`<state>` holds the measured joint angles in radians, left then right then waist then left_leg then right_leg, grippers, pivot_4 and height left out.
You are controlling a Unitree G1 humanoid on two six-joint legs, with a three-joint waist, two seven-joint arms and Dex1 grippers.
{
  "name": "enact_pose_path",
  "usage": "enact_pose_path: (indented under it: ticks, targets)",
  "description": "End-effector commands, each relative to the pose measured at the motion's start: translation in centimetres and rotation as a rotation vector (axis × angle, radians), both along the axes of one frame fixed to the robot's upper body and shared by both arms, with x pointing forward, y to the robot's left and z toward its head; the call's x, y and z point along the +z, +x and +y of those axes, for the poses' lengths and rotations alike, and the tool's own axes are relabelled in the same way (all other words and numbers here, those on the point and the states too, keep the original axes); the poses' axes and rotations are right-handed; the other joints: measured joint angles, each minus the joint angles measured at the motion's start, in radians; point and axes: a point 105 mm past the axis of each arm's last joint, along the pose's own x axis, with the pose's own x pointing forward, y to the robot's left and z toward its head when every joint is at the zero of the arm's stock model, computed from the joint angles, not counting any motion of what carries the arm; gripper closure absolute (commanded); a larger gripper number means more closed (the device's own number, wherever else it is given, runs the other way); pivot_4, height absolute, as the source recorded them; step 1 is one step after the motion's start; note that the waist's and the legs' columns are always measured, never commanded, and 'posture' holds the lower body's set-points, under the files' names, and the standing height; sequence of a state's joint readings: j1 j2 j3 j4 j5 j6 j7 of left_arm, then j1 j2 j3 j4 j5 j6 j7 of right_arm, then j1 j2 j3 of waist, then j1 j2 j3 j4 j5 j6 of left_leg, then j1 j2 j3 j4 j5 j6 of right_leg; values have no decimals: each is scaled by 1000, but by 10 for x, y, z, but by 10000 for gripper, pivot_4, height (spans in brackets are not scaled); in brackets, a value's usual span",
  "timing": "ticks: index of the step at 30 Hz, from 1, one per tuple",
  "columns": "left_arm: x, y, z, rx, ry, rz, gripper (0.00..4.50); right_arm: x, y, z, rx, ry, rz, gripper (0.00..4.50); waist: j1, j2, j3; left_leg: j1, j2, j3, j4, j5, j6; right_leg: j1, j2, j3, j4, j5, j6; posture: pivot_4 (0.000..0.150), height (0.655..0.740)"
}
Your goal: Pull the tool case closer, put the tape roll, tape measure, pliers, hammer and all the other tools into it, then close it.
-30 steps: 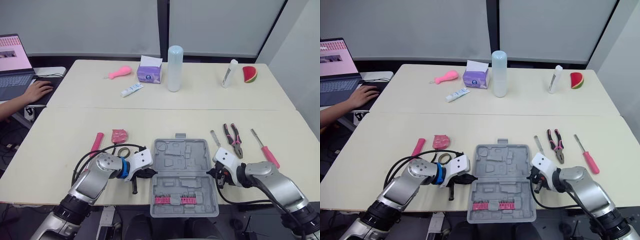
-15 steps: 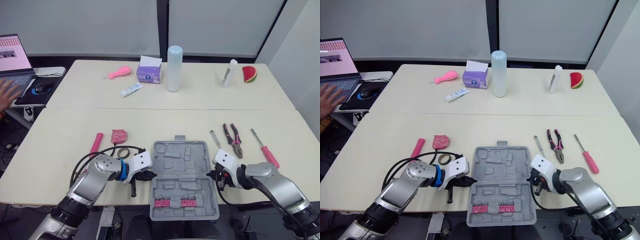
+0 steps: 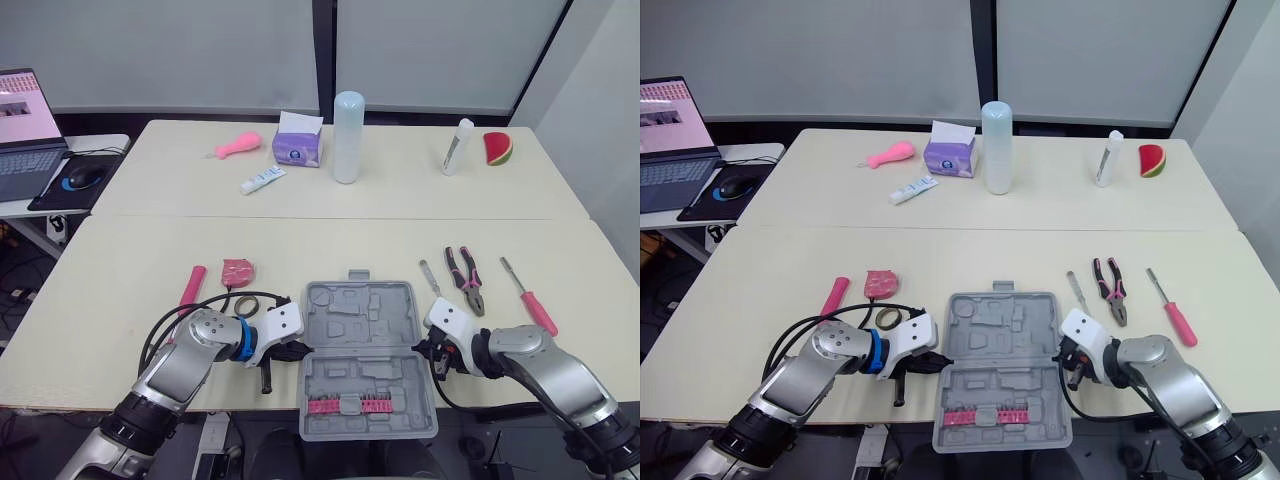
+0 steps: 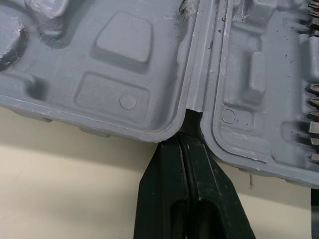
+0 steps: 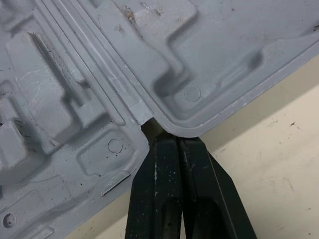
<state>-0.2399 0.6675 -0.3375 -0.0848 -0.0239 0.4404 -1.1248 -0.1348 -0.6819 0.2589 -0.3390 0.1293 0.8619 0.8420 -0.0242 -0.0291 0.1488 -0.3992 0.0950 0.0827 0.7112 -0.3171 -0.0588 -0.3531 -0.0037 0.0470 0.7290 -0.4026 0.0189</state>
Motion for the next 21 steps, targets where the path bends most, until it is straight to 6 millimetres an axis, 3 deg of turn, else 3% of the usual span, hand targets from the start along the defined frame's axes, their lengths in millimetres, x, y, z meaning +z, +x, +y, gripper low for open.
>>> enact_pose_path:
  ticks: [1,7,12,14,16,21]
  targets:
    - [2,3,12,5,33,-21,45000,10,0,-12,-29,4,-24,44775,0,0,0,0,0,0,0,0,0,0,0,0,0,0,0,1500,7075]
    - [14,10,32,36,19,-71,45000,26,-3,-33,-94,-9,-77,44775,-1,0,0,0,0,0,0,0,0,0,0,0,0,0,0,1500,7075]
    - [62,19,63,174,-189,-207,45000,63,-8,-62,-122,-30,-282,44775,1,1,2,-1,1,0,-1,0,0,0,-1,0,-1,0,0,1500,7075]
    - [76,26,89,305,-232,-273,45000,77,-11,-76,-154,-25,-381,44775,1,1,2,-1,0,0,-1,0,0,0,-1,-1,-2,0,0,1500,7075]
    - [85,33,129,522,-262,-331,45000,92,-14,-96,-222,-50,-500,44775,1,1,1,-1,0,0,-1,0,0,1,-1,-1,-2,0,0,1500,7075]
    - [83,22,210,911,-289,-411,45000,106,-28,-137,-409,-58,-619,44775,-5,1,2,1,0,0,-2,0,0,1,-1,0,-2,0,0,1500,7075]
